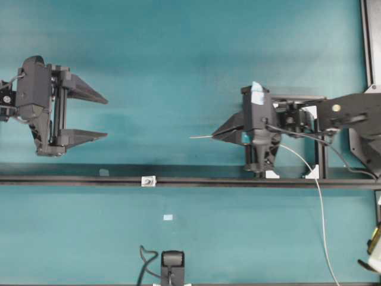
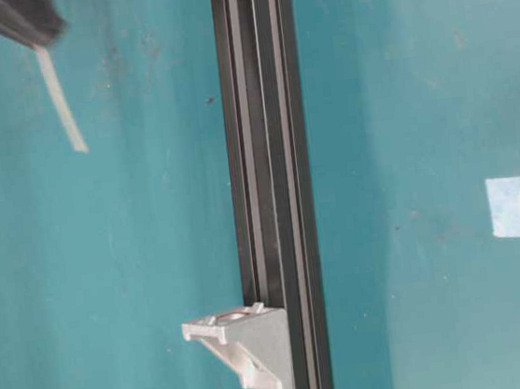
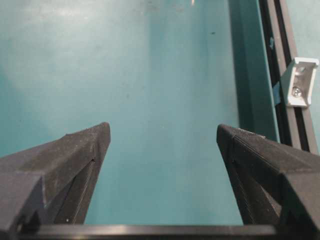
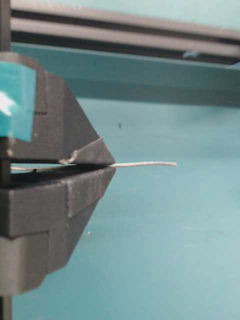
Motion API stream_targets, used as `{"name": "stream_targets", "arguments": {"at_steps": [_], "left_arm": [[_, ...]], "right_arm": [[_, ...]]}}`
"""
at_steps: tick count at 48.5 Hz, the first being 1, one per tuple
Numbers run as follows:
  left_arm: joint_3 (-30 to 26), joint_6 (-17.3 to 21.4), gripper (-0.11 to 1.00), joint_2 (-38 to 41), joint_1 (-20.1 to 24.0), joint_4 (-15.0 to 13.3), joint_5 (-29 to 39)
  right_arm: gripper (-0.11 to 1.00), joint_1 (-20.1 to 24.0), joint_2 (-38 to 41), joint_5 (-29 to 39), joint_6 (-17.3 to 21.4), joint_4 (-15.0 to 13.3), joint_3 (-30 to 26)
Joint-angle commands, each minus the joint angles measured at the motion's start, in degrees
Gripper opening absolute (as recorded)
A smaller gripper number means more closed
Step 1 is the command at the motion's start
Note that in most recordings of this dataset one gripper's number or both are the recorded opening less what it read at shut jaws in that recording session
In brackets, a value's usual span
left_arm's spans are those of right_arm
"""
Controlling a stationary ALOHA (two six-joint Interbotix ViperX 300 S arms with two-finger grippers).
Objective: Insert the wire into the hole on the left side and pull it with the left arm.
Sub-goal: 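Close the right gripper on the white wire's free end, then carry the wire with the right gripper toward the rail bracket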
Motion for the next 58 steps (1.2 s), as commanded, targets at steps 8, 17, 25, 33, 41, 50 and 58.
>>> {"name": "stream_targets", "arguments": {"at_steps": [8, 17, 25, 33, 41, 50, 58], "left_arm": [[-1.1, -0.1, 0.81, -0.4, -0.2, -0.2, -0.5], [-1.8, -0.1, 0.81, -1.0, -0.2, -0.2, -0.5], [-2.7, -0.1, 0.81, -1.5, -0.1, -0.2, -0.5], [-3.8, -0.2, 0.81, -1.7, -0.2, -0.2, -0.3], [-5.0, -1.2, 0.81, -1.8, -0.2, -0.2, -0.2], [-5.5, -1.4, 0.81, -1.7, -0.3, -0.2, -0.4], [-5.5, -1.5, 0.81, -1.2, -1.1, -0.4, -0.8]], "right_arm": [[0.02, 0.2, -9.4, 2.2, -0.1, -0.1, 1.8], [0.02, 0.1, -16.4, 3.3, -0.2, -0.1, 3.9], [0.02, 0.2, -23.3, 4.6, -0.1, -0.1, 6.6], [0.02, 0.1, -30.2, 4.3, -0.1, -0.1, 9.8], [0.02, 0.1, -37.9, 3.7, -0.1, -0.1, 13.5], [0.02, 0.1, -43.0, 1.7, 0.1, 0.2, 17.1], [0.02, 0.2, -42.7, -2.2, 2.3, 0.2, 19.3]]}}
